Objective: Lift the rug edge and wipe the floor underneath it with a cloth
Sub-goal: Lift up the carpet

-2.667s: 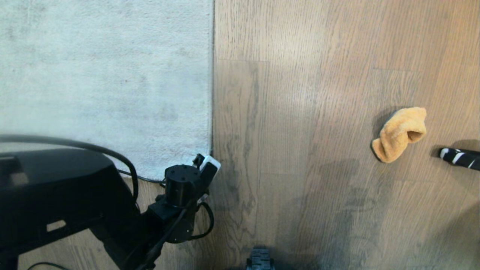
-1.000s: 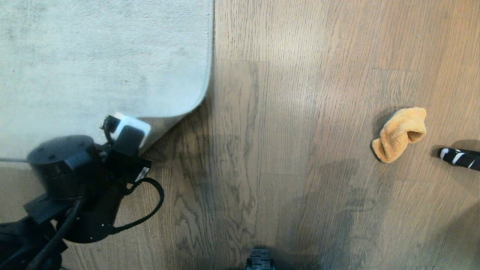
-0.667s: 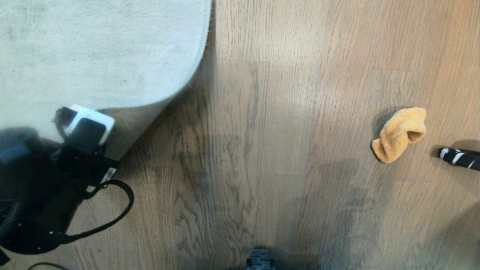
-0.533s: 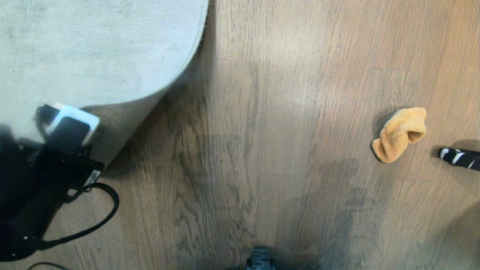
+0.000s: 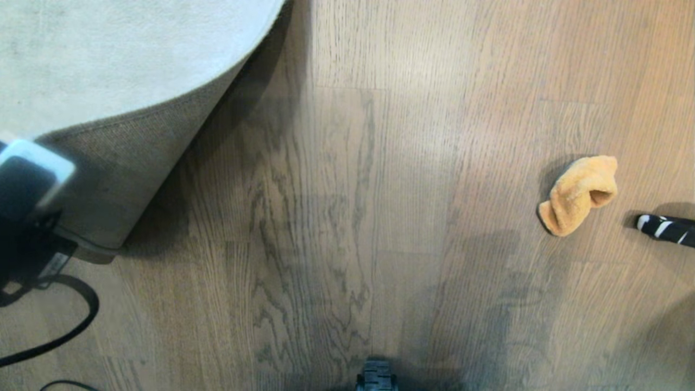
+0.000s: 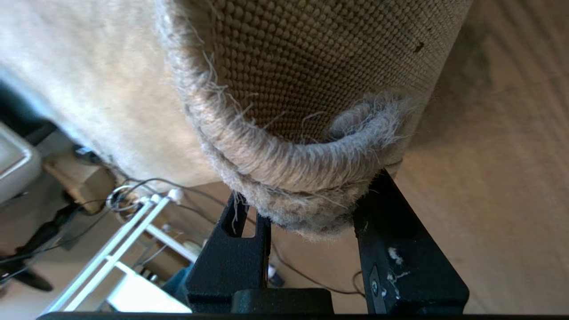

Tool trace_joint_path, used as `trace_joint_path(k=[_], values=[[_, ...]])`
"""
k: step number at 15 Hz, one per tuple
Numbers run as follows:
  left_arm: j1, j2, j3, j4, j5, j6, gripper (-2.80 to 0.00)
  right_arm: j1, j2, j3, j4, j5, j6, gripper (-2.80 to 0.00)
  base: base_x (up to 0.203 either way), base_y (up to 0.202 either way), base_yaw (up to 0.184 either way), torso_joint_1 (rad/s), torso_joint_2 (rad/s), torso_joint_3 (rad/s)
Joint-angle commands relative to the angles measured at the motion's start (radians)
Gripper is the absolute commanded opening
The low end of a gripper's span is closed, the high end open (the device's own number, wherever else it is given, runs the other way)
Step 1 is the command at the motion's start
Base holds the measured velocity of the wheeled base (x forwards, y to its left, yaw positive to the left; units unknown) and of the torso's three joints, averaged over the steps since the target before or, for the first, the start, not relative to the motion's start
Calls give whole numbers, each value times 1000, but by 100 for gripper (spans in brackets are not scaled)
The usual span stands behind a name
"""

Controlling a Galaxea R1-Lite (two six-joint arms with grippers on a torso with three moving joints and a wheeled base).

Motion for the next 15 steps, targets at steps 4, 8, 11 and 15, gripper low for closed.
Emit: trace_joint_path(k=[4, 8, 11, 15], values=[[18, -34, -44, -5, 12, 12, -280, -1, -1, 0, -1, 0, 0, -280, 0, 0, 0, 0, 0, 0], [25, -40, -90, -11, 12, 113, -280, 0, -1, 0, -1, 0, 0, -280, 0, 0, 0, 0, 0, 0], [25, -48, -105, -16, 11, 173, -280, -1, -1, 0, -1, 0, 0, -280, 0, 0, 0, 0, 0, 0], [24, -53, -114, -59, 9, 251, -280, 0, -1, 0, -1, 0, 0, -280, 0, 0, 0, 0, 0, 0]])
